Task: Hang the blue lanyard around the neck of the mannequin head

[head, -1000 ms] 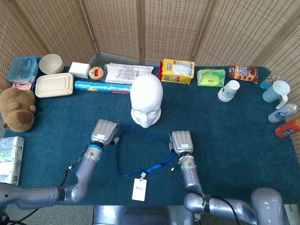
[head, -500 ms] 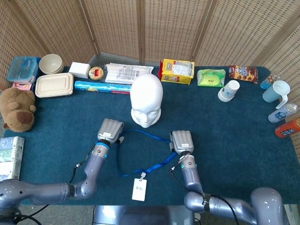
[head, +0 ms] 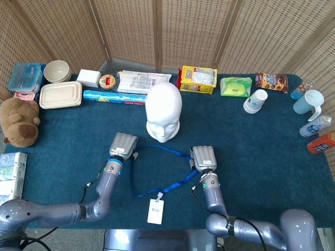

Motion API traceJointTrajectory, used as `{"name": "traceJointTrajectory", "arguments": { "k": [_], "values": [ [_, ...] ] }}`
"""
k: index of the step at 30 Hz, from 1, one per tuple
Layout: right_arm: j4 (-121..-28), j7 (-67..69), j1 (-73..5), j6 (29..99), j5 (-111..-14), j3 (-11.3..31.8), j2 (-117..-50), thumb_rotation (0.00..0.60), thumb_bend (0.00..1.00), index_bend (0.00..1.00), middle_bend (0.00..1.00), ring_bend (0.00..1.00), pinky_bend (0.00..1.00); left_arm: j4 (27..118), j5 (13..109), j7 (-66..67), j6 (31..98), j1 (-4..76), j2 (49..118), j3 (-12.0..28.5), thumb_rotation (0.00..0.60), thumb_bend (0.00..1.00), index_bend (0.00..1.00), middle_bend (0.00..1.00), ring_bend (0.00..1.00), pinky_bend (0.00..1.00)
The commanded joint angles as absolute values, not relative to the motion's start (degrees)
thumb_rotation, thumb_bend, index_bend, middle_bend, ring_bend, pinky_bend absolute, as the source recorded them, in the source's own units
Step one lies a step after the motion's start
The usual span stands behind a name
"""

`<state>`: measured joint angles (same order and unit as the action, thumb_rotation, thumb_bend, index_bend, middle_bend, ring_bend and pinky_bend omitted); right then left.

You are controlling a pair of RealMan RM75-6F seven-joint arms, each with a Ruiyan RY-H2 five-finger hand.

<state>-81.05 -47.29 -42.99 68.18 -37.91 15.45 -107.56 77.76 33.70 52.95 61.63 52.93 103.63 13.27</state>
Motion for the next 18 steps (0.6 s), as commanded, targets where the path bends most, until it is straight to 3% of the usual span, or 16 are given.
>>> {"name": "traceJointTrajectory", "arguments": {
  "k": [1, 18],
  "values": [
    [-81.05, -47.23, -42.98, 68.16, -37.9, 15.43, -107.56, 0.554, 0.51, 0.6, 0.92, 1.0, 1.0, 77.54, 33.54, 53.0, 61.62, 53.05, 103.75, 13.2, 0.511, 0.29, 0.54, 1.0, 1.0, 1.0],
    [-80.26, -46.96, -42.85, 68.14, -37.51, 15.35, -107.79, 0.553, 0.51, 0.6, 0.92, 1.0, 1.0, 77.07, 30.42, 52.71, 60.59, 53.63, 103.68, 13.69, 0.514, 0.37, 0.54, 1.0, 1.0, 1.0]
  ]
}}
